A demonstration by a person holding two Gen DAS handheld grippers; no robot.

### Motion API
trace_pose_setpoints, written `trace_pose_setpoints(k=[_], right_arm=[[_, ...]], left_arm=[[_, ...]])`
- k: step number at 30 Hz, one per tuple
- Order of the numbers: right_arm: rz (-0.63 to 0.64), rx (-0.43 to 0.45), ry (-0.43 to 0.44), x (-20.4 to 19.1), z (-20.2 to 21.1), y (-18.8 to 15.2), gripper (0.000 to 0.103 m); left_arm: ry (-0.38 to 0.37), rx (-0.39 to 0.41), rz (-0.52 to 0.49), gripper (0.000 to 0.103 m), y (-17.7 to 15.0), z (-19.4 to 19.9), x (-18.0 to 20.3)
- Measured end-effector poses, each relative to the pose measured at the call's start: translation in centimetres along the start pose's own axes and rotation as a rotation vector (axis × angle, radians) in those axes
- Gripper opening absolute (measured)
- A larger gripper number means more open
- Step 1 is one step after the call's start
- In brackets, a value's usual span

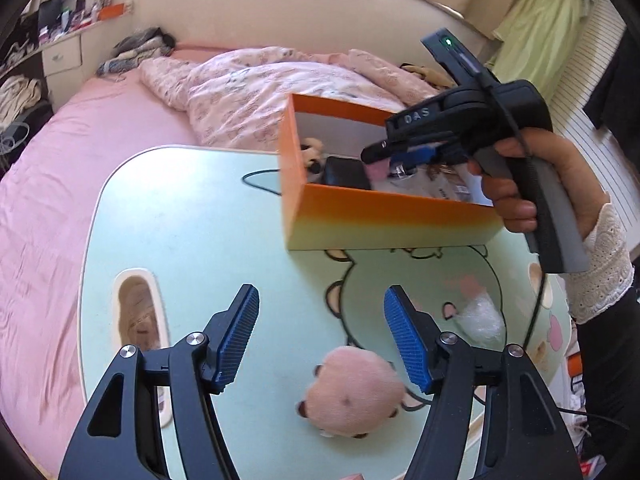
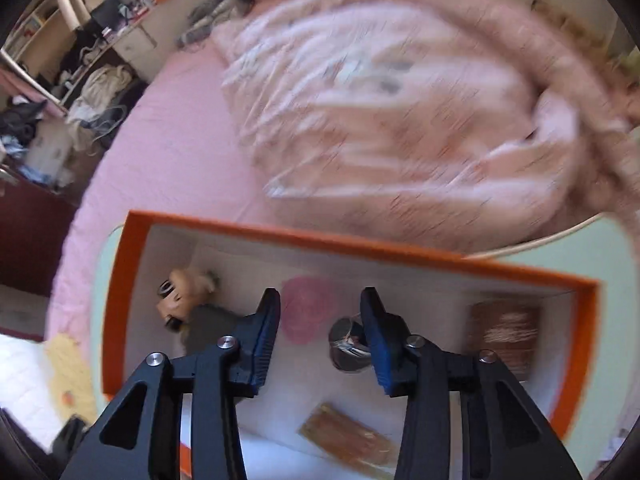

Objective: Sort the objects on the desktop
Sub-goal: 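Grasp the pink egg-shaped item in the box with the right gripper, then place the pink item on the table while the left gripper reaches into the box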

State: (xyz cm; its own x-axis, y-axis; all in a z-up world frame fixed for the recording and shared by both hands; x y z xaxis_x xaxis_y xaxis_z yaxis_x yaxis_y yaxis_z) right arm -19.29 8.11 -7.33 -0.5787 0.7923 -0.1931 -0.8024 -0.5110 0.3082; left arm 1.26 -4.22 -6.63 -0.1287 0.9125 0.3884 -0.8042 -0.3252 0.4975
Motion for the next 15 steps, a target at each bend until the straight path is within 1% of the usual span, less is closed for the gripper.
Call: trace_pose_setpoints(k=[1, 2, 3, 5, 7, 8, 10, 11, 15], right_arm=[[0.024, -0.01, -0.008, -0.3, -0.2, 0.0, 0.044], [0.049, -0.016, -0.034, -0.6, -0.3, 0.0, 0.043], [0.074, -0.02, -0.063, -0.9, -0.4, 0.0, 0.035], [0.12, -0.013, -0.114, -1.6, -0.4, -0.1, 0.034], [0.136, -0.003, -0.126, -1.9, -0.5, -0.5, 0.032], [0.132, 0.0, -0.125, -1.9, -0.3, -0.6, 0.032], [0.098, 0.023, -0.067, -1.5, 0.4, -0.9, 0.026], [0.09, 0.042, -0.051, -1.4, 1.1, -1.1, 0.02], [0.088, 0.126, -0.02, -1.3, 4.6, -2.1, 0.019]], left_arm=[[-0.003, -0.002, 0.005, 0.066, 0.1, 0.0, -0.2], [-0.005, -0.002, 0.007, 0.066, 0.1, 0.0, -0.3], [-0.007, -0.001, 0.009, 0.066, 0.2, 0.1, -0.5], [-0.009, 0.003, 0.012, 0.066, 0.3, 0.3, -0.6], [-0.015, 0.007, 0.012, 0.066, 0.3, 0.5, -0.6], [-0.02, 0.005, 0.011, 0.066, 0.3, 0.6, -0.5], [-0.03, 0.0, 0.006, 0.066, 0.3, 0.7, -0.3], [-0.034, -0.002, 0.004, 0.066, 0.3, 0.8, -0.2], [-0.053, -0.002, -0.008, 0.066, 0.7, 1.4, 0.5]])
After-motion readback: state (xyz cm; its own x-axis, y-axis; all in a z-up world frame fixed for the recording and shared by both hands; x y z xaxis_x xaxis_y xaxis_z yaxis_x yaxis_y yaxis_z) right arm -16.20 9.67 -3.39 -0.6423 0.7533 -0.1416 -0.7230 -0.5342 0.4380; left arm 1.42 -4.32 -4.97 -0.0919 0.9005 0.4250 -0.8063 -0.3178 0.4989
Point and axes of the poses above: each gripper's, at about its wrist camera, not at the fingertips, and z roughly against the way its jaws point, x to its right, y to its top, the point moved 1 cm from there along -z, roughly the way its jaws point, and after that the axes turned 11 degrees about z, right-handed, at the moved point
